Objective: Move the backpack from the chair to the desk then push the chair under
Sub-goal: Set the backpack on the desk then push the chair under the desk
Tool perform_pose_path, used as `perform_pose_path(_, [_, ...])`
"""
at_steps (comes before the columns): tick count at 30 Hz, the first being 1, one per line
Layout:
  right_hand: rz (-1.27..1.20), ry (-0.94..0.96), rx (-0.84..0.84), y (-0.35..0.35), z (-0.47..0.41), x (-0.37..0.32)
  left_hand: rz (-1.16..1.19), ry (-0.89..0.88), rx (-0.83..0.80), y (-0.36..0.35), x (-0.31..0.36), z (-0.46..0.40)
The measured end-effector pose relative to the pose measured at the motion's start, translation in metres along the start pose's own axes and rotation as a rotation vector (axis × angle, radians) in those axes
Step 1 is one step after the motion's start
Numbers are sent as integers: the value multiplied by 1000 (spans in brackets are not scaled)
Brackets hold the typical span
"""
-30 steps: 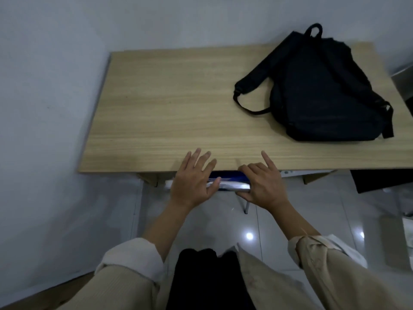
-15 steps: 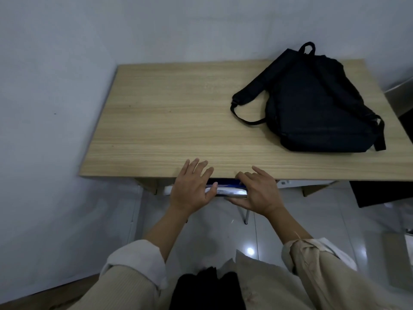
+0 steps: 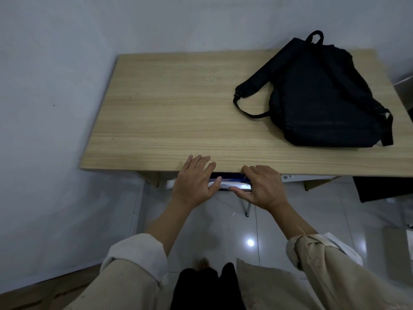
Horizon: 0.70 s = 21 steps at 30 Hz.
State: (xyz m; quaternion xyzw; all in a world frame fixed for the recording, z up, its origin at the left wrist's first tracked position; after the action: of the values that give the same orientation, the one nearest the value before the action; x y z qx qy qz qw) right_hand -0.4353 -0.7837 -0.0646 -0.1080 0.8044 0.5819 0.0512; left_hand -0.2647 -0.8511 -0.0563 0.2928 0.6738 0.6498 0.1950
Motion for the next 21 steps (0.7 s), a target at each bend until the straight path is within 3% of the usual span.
perform_pose_path(17, [133, -79, -87, -1, 9, -5, -31, -28, 11, -9, 1, 6])
perform_pose_path(21, [105, -279, -60, 5, 29, -17, -58, 32, -27, -4, 6, 8])
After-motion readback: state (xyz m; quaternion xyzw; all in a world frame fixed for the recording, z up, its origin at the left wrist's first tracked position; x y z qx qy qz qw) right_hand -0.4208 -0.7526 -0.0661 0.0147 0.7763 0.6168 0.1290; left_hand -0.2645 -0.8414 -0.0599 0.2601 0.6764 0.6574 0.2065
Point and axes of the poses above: each hand's wrist, its own z-axis away from the middle knuckle, its own y-axis out of the back of the hand, x = y × z, the point moved 5 cm from there along -z, towards the middle knuckle
